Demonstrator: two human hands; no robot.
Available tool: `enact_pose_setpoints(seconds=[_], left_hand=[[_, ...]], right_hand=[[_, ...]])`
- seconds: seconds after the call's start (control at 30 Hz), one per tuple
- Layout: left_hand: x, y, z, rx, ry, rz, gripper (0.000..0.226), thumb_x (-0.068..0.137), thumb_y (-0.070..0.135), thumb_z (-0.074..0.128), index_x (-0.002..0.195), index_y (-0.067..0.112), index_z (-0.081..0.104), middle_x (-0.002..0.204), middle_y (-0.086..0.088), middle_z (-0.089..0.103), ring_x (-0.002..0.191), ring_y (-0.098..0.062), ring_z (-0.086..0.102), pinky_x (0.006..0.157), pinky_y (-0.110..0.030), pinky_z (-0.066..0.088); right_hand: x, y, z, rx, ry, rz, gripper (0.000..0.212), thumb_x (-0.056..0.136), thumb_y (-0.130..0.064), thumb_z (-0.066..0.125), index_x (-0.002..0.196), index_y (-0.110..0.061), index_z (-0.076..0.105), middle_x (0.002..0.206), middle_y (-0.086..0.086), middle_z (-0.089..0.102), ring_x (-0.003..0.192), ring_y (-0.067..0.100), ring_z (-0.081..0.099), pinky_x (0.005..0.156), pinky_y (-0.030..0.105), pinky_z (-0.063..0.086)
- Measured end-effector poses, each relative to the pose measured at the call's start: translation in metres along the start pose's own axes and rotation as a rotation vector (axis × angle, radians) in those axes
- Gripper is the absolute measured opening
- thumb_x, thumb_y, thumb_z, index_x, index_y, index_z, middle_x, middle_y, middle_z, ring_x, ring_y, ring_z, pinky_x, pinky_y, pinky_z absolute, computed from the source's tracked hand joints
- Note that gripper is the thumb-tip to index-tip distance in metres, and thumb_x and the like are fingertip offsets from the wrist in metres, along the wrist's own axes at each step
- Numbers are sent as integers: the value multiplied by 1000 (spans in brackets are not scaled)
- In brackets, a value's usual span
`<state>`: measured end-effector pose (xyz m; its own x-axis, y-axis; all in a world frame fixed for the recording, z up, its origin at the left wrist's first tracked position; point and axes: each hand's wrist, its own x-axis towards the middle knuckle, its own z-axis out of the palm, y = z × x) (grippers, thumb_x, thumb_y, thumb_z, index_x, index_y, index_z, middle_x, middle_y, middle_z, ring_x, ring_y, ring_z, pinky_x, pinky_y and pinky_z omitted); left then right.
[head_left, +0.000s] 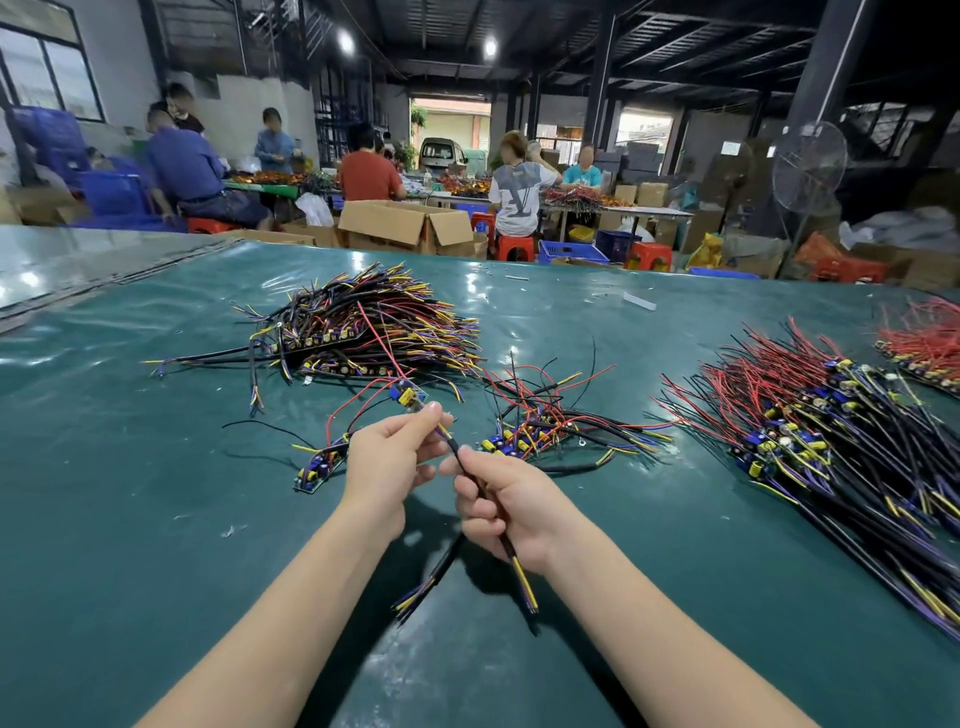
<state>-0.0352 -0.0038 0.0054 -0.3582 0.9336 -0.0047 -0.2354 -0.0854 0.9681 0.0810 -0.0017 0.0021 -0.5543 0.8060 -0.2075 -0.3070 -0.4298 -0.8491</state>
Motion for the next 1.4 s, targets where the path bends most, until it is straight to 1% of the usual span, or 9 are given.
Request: enact_pose_setpoints(seconds=[0.2, 0.33, 0.5, 0.7, 0.9, 1.03, 1.17, 1.27, 1.4], left_hand=[[-4, 9, 5, -240, -13, -78, 25, 89, 11, 57, 65, 5, 62, 39, 7, 49, 33, -2, 46, 39, -9, 39], [1, 10, -2, -191, 68, -52, 24, 88, 12, 60, 65, 9, 63, 40, 8, 55, 35, 2, 49, 37, -9, 40], [10, 14, -14, -252, 176, -60, 24, 88, 15, 61, 64, 12, 61, 38, 12, 53, 33, 4, 48, 36, -7, 37], [12, 12, -10, -335, 170, -138, 22, 88, 15, 61, 66, 10, 62, 39, 9, 55, 33, 3, 49, 33, -9, 38], [18, 22, -26, -437, 297, -121, 21, 88, 17, 62, 68, 12, 63, 36, 13, 50, 31, 2, 46, 35, -7, 38], [21, 23, -29, -485, 376, -102, 21, 87, 18, 64, 66, 13, 62, 34, 14, 48, 29, 2, 42, 36, -6, 38], [19, 17, -23, -491, 341, -150, 20, 86, 14, 64, 67, 10, 63, 37, 12, 49, 28, 1, 42, 36, -7, 39], [23, 22, -30, -516, 286, -187, 19, 88, 14, 61, 70, 8, 62, 37, 10, 48, 27, 0, 41, 34, -7, 36], [18, 28, -33, -558, 12, -232, 22, 92, 14, 53, 71, 8, 58, 41, 9, 47, 26, 1, 36, 30, -6, 29]], right_hand=[[-1, -2, 5, -47, -151, -159, 24, 95, -14, 36, 78, -7, 52, 42, -9, 40, 29, -2, 27, 29, 8, 21], [-2, -1, 2, -37, -96, -107, 35, 95, -15, 39, 73, -9, 65, 44, -6, 44, 31, 1, 32, 30, 10, 25], [-1, 1, -4, -123, -34, -40, 27, 94, -19, 44, 73, -8, 58, 43, -7, 43, 32, 1, 33, 33, 11, 25], [2, 4, 6, -94, -78, -272, 18, 73, -19, 55, 61, -5, 58, 41, -3, 40, 30, 3, 28, 32, 11, 24], [-2, -6, -14, -186, -63, -13, 26, 76, -27, 53, 54, -15, 56, 39, -6, 37, 31, 3, 28, 31, 11, 22], [0, -10, -19, -89, -33, -44, 27, 72, -28, 56, 47, -16, 54, 36, -8, 33, 29, 1, 26, 30, 10, 20], [-5, -8, -16, -170, -333, -129, 34, 57, -38, 80, 44, -17, 57, 36, -10, 35, 31, 0, 26, 35, 7, 24], [-12, -17, -22, -270, -505, -86, 38, 63, -47, 77, 44, -19, 59, 34, -10, 36, 33, 6, 19, 40, 6, 25], [-6, -29, -34, -120, 72, -204, 33, 75, -34, 60, 51, -12, 61, 34, -6, 35, 27, 3, 23, 33, 9, 17]])
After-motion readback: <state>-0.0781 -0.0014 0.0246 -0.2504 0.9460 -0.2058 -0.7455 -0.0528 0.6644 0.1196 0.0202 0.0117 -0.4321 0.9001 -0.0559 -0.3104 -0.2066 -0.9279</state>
